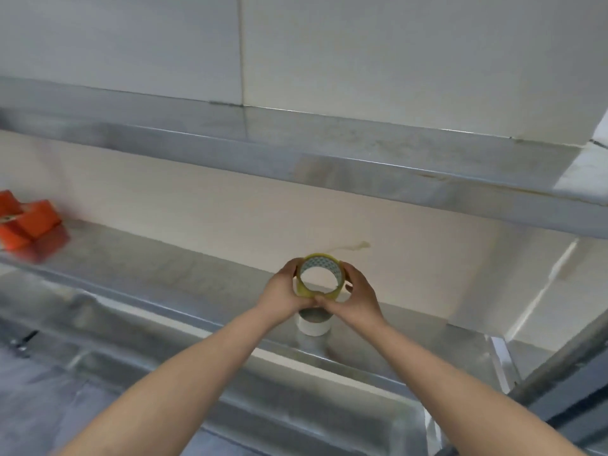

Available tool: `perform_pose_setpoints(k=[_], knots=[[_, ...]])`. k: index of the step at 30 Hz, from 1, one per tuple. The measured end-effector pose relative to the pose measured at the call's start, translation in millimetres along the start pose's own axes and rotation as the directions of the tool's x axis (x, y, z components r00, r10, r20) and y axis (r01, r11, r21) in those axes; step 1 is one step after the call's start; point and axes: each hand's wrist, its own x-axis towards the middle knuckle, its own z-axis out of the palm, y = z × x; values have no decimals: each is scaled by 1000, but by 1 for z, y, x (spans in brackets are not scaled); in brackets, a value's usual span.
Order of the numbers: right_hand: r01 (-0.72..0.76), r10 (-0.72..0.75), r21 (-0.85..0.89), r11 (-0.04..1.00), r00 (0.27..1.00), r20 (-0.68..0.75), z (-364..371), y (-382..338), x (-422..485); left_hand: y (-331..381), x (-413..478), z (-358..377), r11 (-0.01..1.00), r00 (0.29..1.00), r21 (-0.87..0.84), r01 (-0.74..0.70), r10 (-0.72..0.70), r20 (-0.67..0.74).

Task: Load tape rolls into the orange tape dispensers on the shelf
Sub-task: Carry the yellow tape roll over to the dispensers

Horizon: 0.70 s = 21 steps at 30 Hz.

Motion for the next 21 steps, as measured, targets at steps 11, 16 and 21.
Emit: perform_pose_setpoints(k=[11,16,21], knots=[[180,-195,89,980,959,207,145,-89,4,-84,-53,-143,992,977,-26,120,-123,-173],[193,-212,105,976,951,226,214,-130,2,-131,-69,-211,989,972,-3,148,-146,-184],[162,-180,101,982,961,209,275,-170,-1,-169,-74,-275,989,976,26,143,-136,-168]])
